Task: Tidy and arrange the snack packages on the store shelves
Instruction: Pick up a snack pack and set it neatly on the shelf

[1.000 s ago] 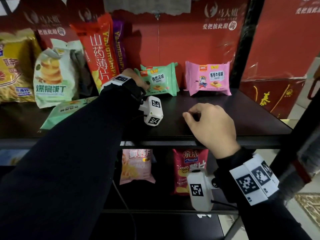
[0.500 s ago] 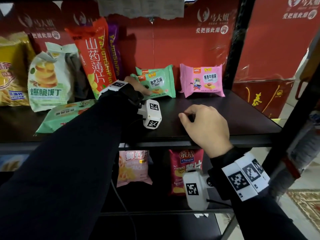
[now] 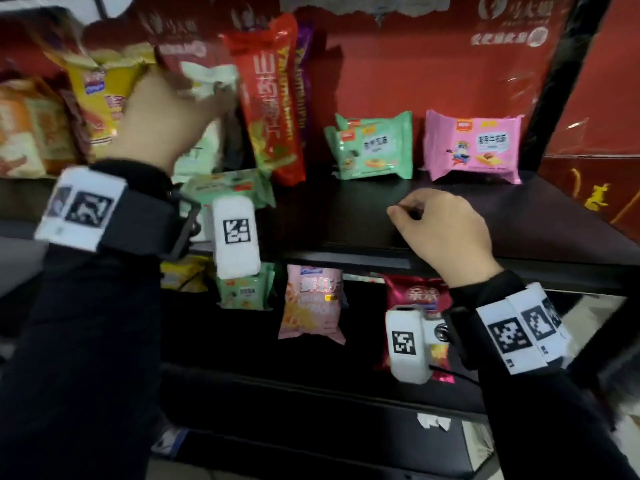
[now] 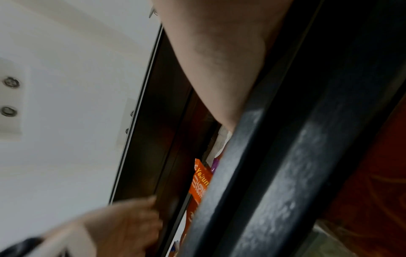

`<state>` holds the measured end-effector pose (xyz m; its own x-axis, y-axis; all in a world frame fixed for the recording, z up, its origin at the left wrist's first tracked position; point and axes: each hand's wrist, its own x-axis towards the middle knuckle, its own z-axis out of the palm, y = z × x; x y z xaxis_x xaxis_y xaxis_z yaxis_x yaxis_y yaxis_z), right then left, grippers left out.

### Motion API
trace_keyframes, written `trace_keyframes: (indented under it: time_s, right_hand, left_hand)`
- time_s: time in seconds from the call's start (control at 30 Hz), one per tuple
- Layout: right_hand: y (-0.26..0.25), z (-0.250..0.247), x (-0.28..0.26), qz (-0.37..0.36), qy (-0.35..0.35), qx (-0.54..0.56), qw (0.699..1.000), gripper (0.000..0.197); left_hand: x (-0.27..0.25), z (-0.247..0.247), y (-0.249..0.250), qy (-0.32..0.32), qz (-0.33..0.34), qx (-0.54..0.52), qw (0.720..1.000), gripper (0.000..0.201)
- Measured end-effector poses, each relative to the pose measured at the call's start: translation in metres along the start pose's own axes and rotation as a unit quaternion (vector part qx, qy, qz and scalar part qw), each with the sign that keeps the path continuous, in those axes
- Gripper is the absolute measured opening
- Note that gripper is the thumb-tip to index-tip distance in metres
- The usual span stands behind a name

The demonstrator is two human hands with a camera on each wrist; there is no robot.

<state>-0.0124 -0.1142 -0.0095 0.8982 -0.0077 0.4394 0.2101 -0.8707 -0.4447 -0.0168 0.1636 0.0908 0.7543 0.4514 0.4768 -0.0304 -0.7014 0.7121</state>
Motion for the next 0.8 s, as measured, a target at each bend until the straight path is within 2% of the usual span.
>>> trace_keyframes:
  time_s: [0.03, 0.1, 0.2, 0.4, 0.47, 0.6, 0.67, 0.73, 0.8]
  right_hand:
    - [-0.005, 0.003, 0.000, -0.006, -0.003, -0.002, 1.000, 0.027]
    - [-0.009, 0.005, -0.001, -0.010, -0.003, -0.015, 1.000, 0.028]
    - [-0.007, 0.004, -0.001, 0.005, -0.005, -0.010, 1.000, 0.030]
    - [-0.004, 0.003, -0.004, 0.004, 0.009, -0.006, 1.000, 0.030]
    - [-0.004, 0.003, -0.005, 0.001, 0.008, -0.008, 1.000, 0.031]
    - [-0.002, 0.001, -0.006, 0.001, 0.012, -0.006, 1.000, 0.031]
    - [0.001, -0.002, -0.008, -0.001, 0.010, 0.010, 1.000, 0.029]
    - [0.009, -0.005, -0.011, -0.003, 0.018, 0.025, 1.000, 0.025]
    - [0.016, -0.008, -0.016, -0.007, 0.039, 0.020, 0.999, 0.023]
  left_hand:
    - [-0.006, -0.005, -0.019, -0.004, -0.038, 0.058, 0.998, 0.071]
    - [-0.019, 0.000, -0.047, -0.068, -0.101, 0.121, 0.985, 0.082]
    - [-0.033, 0.015, -0.065, -0.154, -0.123, 0.114, 0.974, 0.087]
    - [-0.031, 0.008, -0.059, -0.142, -0.099, 0.077, 0.982, 0.100]
    - [-0.032, 0.003, -0.054, -0.136, -0.111, 0.055, 0.983, 0.090]
    - [-0.037, 0.011, -0.040, -0.106, -0.076, -0.080, 0.988, 0.051]
    - [-0.036, 0.024, -0.019, -0.114, -0.047, -0.156, 0.980, 0.044]
    - [-0.031, 0.047, 0.007, -0.178, -0.030, -0.250, 0.951, 0.043]
    - [-0.024, 0.073, 0.029, -0.263, -0.018, -0.309, 0.914, 0.053]
